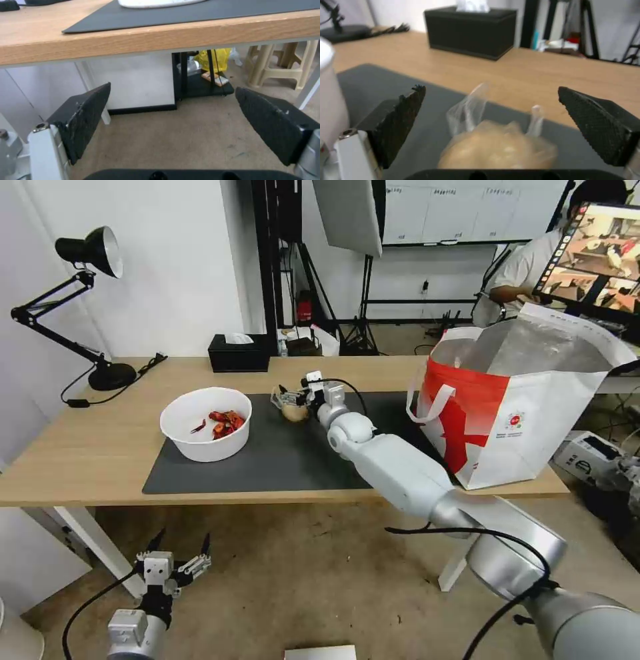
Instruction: Pick up the trash from the table and place it into the takeout bag.
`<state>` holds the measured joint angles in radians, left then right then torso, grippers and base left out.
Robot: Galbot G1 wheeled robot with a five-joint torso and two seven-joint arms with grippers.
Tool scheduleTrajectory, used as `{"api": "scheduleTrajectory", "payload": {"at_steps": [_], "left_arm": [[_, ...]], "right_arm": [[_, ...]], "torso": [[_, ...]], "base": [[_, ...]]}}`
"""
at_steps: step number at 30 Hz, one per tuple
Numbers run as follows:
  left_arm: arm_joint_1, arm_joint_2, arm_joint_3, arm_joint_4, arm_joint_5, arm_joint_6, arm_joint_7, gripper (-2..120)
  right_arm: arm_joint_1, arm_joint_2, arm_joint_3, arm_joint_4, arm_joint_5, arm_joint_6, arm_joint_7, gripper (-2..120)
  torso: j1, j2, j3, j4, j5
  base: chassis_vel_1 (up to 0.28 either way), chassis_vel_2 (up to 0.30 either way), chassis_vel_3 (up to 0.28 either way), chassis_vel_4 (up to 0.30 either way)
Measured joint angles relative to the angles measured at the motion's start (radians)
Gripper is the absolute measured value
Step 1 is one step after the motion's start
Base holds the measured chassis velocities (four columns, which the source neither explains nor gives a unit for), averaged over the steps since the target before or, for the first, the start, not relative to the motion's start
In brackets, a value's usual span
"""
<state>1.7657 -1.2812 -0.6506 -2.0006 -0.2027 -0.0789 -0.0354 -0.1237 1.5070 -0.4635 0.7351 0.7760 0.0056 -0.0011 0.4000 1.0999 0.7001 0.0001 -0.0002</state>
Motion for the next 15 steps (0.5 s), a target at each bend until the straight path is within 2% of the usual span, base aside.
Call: {"api": "scheduleTrajectory", "payload": {"at_steps": [5,15], "left_arm": [[0.004,0.0,-0.005,0.001,0.0,-0.007,0.0,100],[0.006,-0.002,-0.01,0.004,-0.001,-0.014,0.001,100]], "right_arm": [[0.002,0.04,0.029,-0.068,-0.063,0.001,-0.039,100],[-0.001,0.049,0.036,-0.094,-0.096,0.002,-0.071,100]], "torso": [[0.0,0.0,0.0,0.0,0.0001],[0.0,0.0,0.0,-0.0001,0.0001]], "base": [[0.0,0.0,0.0,0.0],[0.0,0.0,0.0,0.0]]}}
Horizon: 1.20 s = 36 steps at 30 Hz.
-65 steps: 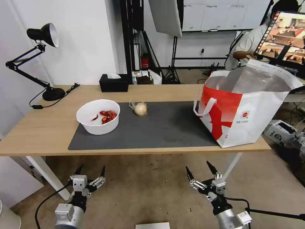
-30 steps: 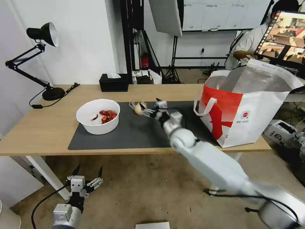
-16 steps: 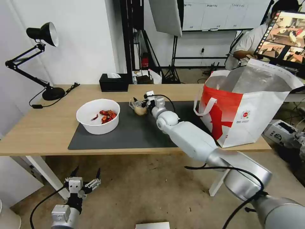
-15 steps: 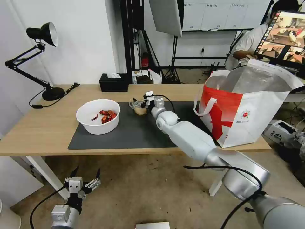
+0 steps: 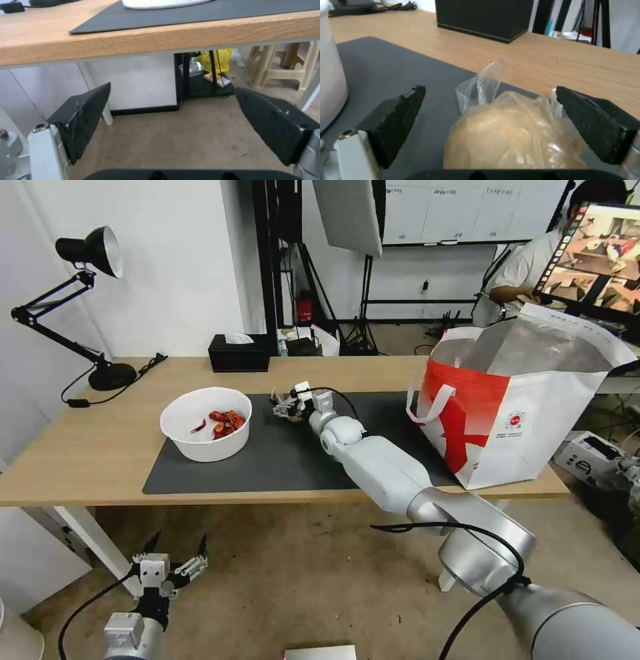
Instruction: Pick up the trash from the table and place it into the takeout bag.
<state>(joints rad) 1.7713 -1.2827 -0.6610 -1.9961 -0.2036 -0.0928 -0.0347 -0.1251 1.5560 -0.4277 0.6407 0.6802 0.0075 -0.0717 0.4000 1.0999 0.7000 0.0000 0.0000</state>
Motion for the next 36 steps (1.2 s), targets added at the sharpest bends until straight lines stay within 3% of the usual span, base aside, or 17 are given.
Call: {"api": "scheduleTrajectory", "payload": {"at_steps": [15,36], "left_arm": [[-0.003,-0.002,0.006,0.003,0.0,-0.001,0.0,100],[-0.006,-0.004,0.008,0.007,-0.003,-0.002,0.0,100]], "right_arm": [[-0.017,0.007,-0.001,-0.014,-0.01,0.001,-0.012,96],[-0.025,-0.03,-0.029,0.035,-0.001,-0.014,0.006,20]], "torso": [[0.0,0.0,0.0,0.0,0.0],[0.0,0.0,0.0,0.0,0.0001]], "base": [[0.0,0.0,0.0,0.0],[0.0,0.0,0.0,0.0]]}}
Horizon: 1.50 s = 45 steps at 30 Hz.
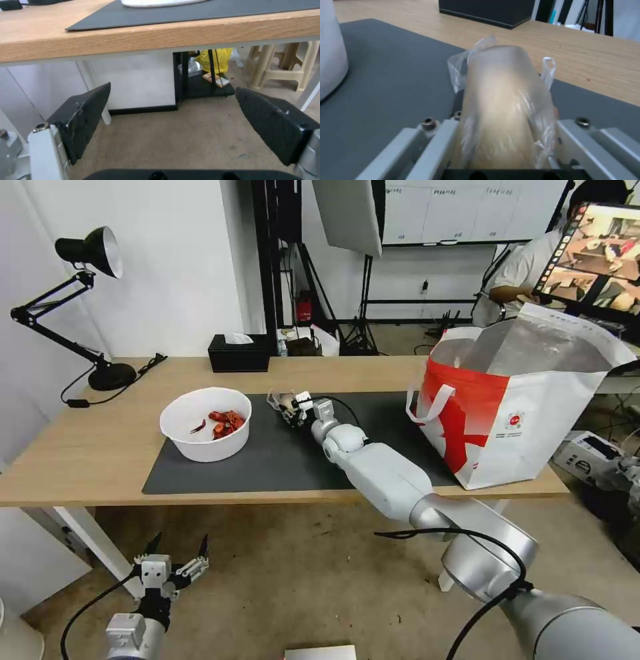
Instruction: Pick up the trash from the table and place it into the takeout bag.
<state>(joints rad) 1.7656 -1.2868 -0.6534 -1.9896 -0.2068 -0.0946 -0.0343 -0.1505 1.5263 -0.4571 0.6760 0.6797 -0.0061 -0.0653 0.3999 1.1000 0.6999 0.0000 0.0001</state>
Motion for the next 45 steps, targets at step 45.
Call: {"api": "scheduleTrajectory", "payload": {"at_steps": [45], "left_arm": [[0.004,0.022,0.019,-0.122,0.003,0.04,-0.005,100]], "right_arm": [[-0.324,-0.846,0.472,1.282,0.164,-0.096,0.47,7]], "torso": [[0.0,0.0,0.0,-0.0001,0.0001]], "base": [[0.0,0.0,0.0,0.0]]}}
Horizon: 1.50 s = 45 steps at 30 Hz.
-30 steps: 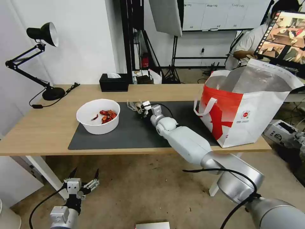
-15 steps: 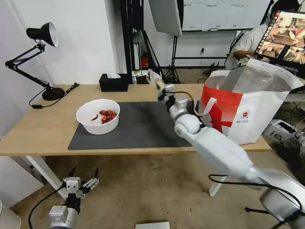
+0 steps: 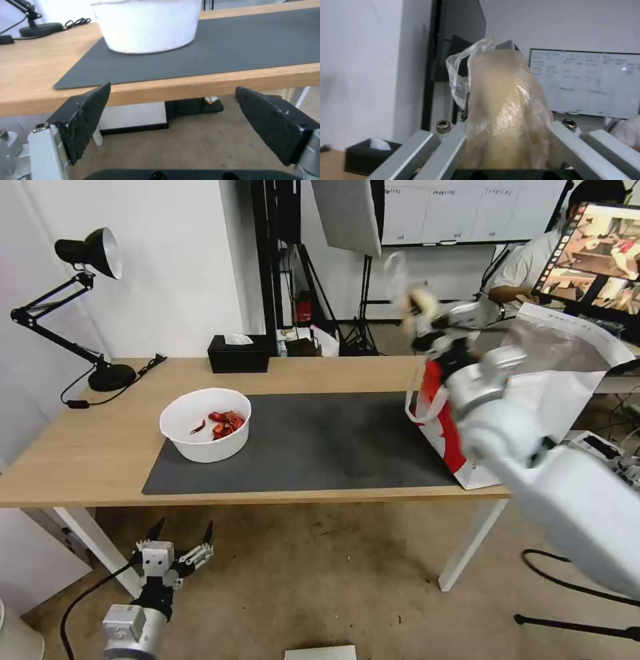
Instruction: Pick up the trash from the table and place it into the takeout bag.
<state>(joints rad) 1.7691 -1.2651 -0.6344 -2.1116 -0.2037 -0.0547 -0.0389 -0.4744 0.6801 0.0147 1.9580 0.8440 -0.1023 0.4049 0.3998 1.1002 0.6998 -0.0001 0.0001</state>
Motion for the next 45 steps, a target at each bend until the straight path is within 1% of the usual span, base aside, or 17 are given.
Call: {"api": "scheduleTrajectory", "payload": {"at_steps": [4,12,13,17,19,21,22,24,27,29,30,33,37,38,39,41,45], "left_arm": [[-0.006,-0.002,0.024,-0.027,0.004,0.006,0.002,100],[-0.021,-0.007,0.053,-0.046,0.007,0.025,0.003,100],[-0.016,-0.007,0.052,-0.046,0.007,0.025,0.003,100],[-0.01,-0.008,0.048,-0.046,0.008,0.026,0.003,100],[-0.009,-0.007,0.046,-0.046,0.008,0.026,0.003,100],[-0.006,-0.007,0.045,-0.046,0.008,0.026,0.003,100],[-0.006,-0.007,0.045,-0.046,0.008,0.026,0.003,100],[-0.004,-0.007,0.045,-0.046,0.008,0.026,0.004,100],[-0.003,-0.008,0.045,-0.046,0.008,0.026,0.004,100],[0.0,-0.009,0.046,-0.046,0.009,0.026,0.004,100],[0.0,-0.009,0.046,-0.046,0.009,0.026,0.004,100],[0.002,-0.012,0.047,-0.049,0.009,0.026,0.004,100],[0.004,-0.013,0.047,-0.052,0.01,0.026,0.004,100],[0.004,-0.013,0.047,-0.052,0.011,0.026,0.004,100],[0.005,-0.014,0.048,-0.054,0.013,0.026,0.004,100],[0.005,-0.014,0.049,-0.055,0.014,0.026,0.004,100],[0.006,-0.015,0.05,-0.055,0.018,0.025,0.004,100]], "right_arm": [[-0.04,-0.048,0.054,-0.01,0.021,-0.014,0.007,7],[-0.165,-0.058,0.144,-0.053,-0.002,-0.018,0.066,7],[-0.172,-0.055,0.147,-0.062,0.002,-0.028,0.073,14],[-0.184,-0.054,0.16,-0.066,0.041,-0.036,0.056,28],[-0.188,-0.054,0.163,-0.065,0.053,-0.04,0.054,32],[-0.198,-0.057,0.171,-0.063,0.065,-0.048,0.052,43],[-0.198,-0.057,0.171,-0.063,0.065,-0.048,0.052,43],[-0.208,-0.061,0.179,-0.061,0.07,-0.053,0.051,53],[-0.215,-0.064,0.184,-0.059,0.075,-0.057,0.051,60],[-0.226,-0.067,0.191,-0.056,0.08,-0.063,0.051,72],[-0.226,-0.067,0.191,-0.056,0.08,-0.063,0.051,72],[-0.245,-0.074,0.206,-0.05,0.08,-0.065,0.05,87],[-0.255,-0.077,0.213,-0.046,0.081,-0.066,0.049,92],[-0.259,-0.078,0.216,-0.044,0.082,-0.066,0.048,98],[-0.273,-0.08,0.227,-0.036,0.085,-0.065,0.044,100],[-0.282,-0.08,0.235,-0.03,0.087,-0.06,0.038,100],[-0.318,-0.086,0.267,0.006,0.115,0.005,-0.018,100]], "torso": [[0.0,0.0,0.0,-0.0001,0.0002],[0.0,0.0,0.0,0.0,0.0001],[0.0,0.0,0.0,0.0002,-0.0001],[0.0,0.0,0.0,0.0001,-0.0001],[0.0,0.0,0.0,0.0002,-0.0001],[0.0,0.0,0.0,0.0002,-0.0001],[0.0,0.0,0.0,0.0002,-0.0001],[0.0,0.0,0.0,0.0001,-0.0001],[0.0,0.0,0.0,0.0001,-0.0001],[0.0,0.0,0.0,0.0001,-0.0002],[0.0,0.0,0.0,0.0001,-0.0002],[0.0,0.0,0.0,0.0001,-0.0001],[0.0,0.0,0.0,0.0001,-0.0001],[0.0,0.0,0.0,0.0,-0.0001],[0.0,0.0,0.0,0.0,-0.0001],[0.0,0.0,0.0,0.0,-0.0001],[0.0,0.0,0.0,0.0001,-0.0001]], "base": [[0.0,0.0,0.0,0.0],[0.0,0.0,0.0,0.0],[0.0,0.0,0.0,0.0],[0.0,0.0,0.0,0.0],[0.0,0.0,0.0,0.0],[0.0,0.0,0.0,0.0],[0.0,0.0,0.0,0.0],[0.0,0.0,0.0,0.0],[0.0,0.0,0.0,0.0],[0.0,0.0,0.0,0.0],[0.0,0.0,0.0,0.0],[0.0,0.0,0.0,0.0],[0.0,0.0,0.0,0.0],[0.0,0.0,0.0,0.0],[0.0,0.0,0.0,0.0],[0.0,0.0,0.0,0.0],[0.0,0.0,0.0,0.0]]}}
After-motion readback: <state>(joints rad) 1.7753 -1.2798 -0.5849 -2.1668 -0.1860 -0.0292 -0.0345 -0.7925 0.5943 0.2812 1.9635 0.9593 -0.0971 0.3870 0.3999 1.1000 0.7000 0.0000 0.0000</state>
